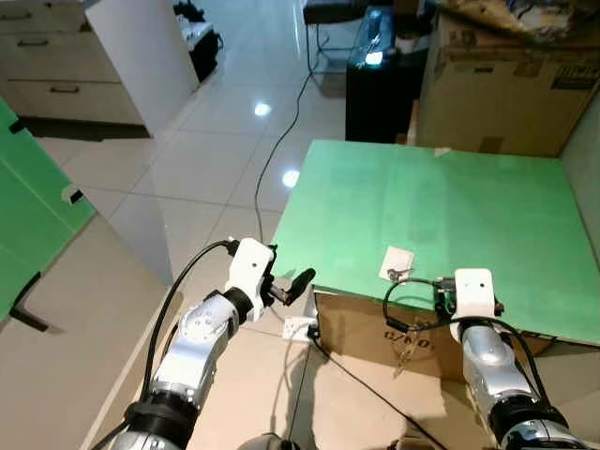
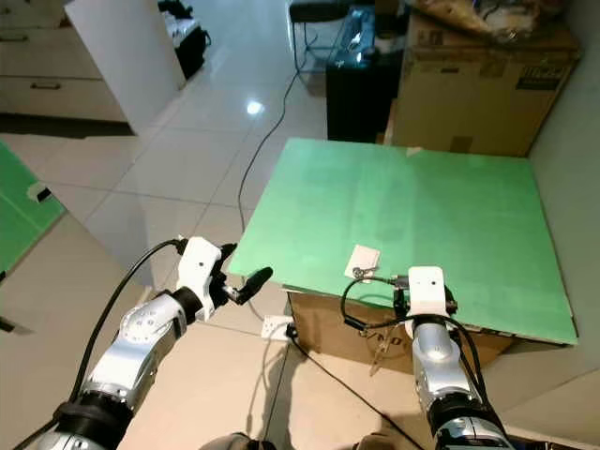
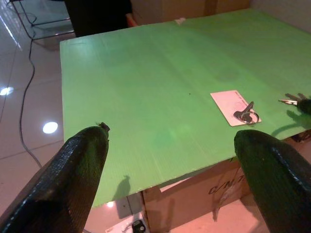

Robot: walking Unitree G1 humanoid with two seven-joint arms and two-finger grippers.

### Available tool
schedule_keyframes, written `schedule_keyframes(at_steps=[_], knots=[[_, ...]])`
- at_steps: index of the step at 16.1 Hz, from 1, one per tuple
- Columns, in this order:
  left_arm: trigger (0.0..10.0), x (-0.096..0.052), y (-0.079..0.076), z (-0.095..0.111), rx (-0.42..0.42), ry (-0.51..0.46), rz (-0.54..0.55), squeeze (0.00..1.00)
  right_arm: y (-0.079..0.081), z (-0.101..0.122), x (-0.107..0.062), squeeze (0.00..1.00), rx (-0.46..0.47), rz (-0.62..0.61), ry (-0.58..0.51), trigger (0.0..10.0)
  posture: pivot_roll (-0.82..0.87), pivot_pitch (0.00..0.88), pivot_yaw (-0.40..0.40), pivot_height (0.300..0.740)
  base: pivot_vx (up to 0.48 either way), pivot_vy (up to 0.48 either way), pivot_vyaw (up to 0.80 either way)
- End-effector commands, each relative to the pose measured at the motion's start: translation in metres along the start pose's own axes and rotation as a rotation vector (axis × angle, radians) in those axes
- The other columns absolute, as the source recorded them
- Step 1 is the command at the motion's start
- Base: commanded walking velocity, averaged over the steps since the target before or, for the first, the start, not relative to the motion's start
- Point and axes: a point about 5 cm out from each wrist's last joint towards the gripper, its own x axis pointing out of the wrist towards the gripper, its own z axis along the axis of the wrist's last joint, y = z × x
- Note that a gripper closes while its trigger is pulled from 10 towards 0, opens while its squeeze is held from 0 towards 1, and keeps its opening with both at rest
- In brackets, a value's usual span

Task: Hang keys on a hook

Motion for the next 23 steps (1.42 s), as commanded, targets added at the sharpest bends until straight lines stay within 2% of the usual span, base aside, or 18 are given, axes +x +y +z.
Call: schedule_keyframes(at_steps=[1,6,7,9,15,17,23], knots=[[10.0,-0.004,0.0,0.001,0.002,0.004,-0.007,0.0,-0.001,0.003,0.001,0.0,-0.03,-0.022,-0.021,10.0,0.01,0.154,0.178,0.74,0.0,0.0,0.0],[10.0,-0.006,-0.004,0.0,-0.008,0.007,-0.012,0.0,-0.011,-0.001,0.001,0.0,-0.01,-0.094,-0.012,10.0,0.0,0.159,0.178,0.74,0.0,0.0,0.0],[10.0,-0.007,-0.004,0.0,-0.008,0.01,-0.013,0.0,-0.014,-0.005,0.0,0.0,0.053,-0.113,0.013,10.0,0.0,0.16,0.178,0.74,0.0,0.0,0.0],[10.0,-0.007,-0.004,0.001,-0.006,0.009,-0.012,0.0,-0.017,-0.003,0.001,0.0,0.119,-0.106,0.005,10.0,0.0,0.167,0.181,0.74,0.0,0.0,0.0],[10.0,-0.01,-0.004,0.002,-0.002,0.014,-0.011,0.0,-0.027,0.006,0.006,0.0,0.116,-0.129,-0.016,10.0,0.01,0.175,0.181,0.74,0.0,0.0,0.0],[10.0,-0.01,-0.005,0.002,-0.002,0.015,-0.011,0.0,-0.026,0.005,0.006,0.0,0.127,-0.118,-0.011,0.0,0.01,0.178,0.177,0.74,0.0,0.0,0.0],[10.0,-0.013,-0.005,0.002,-0.001,0.022,-0.004,0.0,-0.009,0.003,0.006,0.0,0.179,-0.051,0.02,0.0,0.03,0.183,0.173,0.74,0.0,0.0,0.0]])
